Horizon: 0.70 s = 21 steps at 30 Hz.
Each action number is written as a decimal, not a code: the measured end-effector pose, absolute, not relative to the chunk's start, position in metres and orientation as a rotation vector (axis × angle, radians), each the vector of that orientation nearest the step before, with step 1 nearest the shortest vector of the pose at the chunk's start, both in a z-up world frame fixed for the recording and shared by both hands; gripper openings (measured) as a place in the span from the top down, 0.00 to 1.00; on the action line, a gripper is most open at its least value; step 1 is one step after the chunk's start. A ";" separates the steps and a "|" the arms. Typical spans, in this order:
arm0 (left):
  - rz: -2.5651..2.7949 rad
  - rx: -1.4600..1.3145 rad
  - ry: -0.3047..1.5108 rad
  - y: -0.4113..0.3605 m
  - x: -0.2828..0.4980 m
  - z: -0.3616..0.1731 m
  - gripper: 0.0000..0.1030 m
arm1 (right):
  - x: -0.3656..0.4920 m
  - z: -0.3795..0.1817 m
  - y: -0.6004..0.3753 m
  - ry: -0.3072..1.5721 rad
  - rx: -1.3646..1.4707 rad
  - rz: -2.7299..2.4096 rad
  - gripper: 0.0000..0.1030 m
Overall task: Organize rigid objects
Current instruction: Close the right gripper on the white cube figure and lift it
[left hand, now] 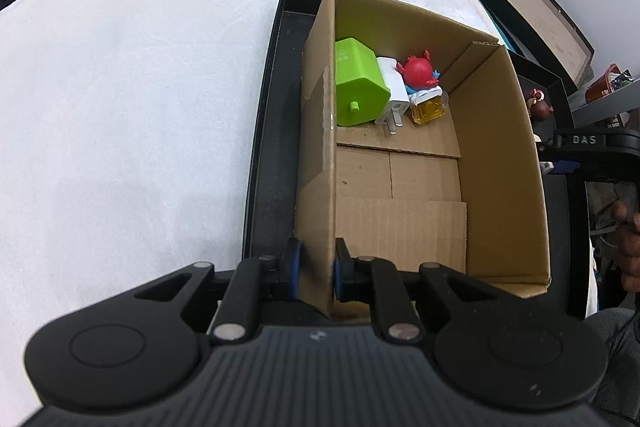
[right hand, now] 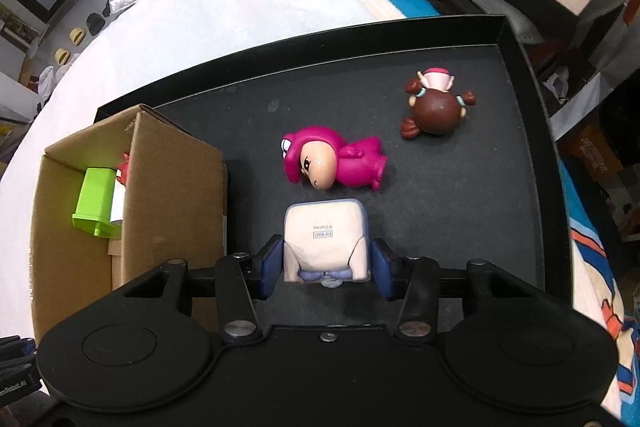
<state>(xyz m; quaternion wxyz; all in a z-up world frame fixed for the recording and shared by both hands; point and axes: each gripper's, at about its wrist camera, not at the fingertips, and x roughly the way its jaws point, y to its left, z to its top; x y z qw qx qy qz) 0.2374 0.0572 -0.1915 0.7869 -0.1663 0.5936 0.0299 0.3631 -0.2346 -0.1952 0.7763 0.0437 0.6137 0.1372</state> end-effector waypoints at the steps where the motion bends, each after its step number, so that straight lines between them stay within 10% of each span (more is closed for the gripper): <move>1: 0.065 -0.359 1.279 0.057 0.237 -0.192 0.85 | 0.362 -0.193 -0.234 1.324 0.097 0.293 0.57; 21: 0.040 -0.368 1.276 0.057 0.235 -0.192 0.85 | 0.357 -0.118 -0.224 1.207 0.104 0.298 0.57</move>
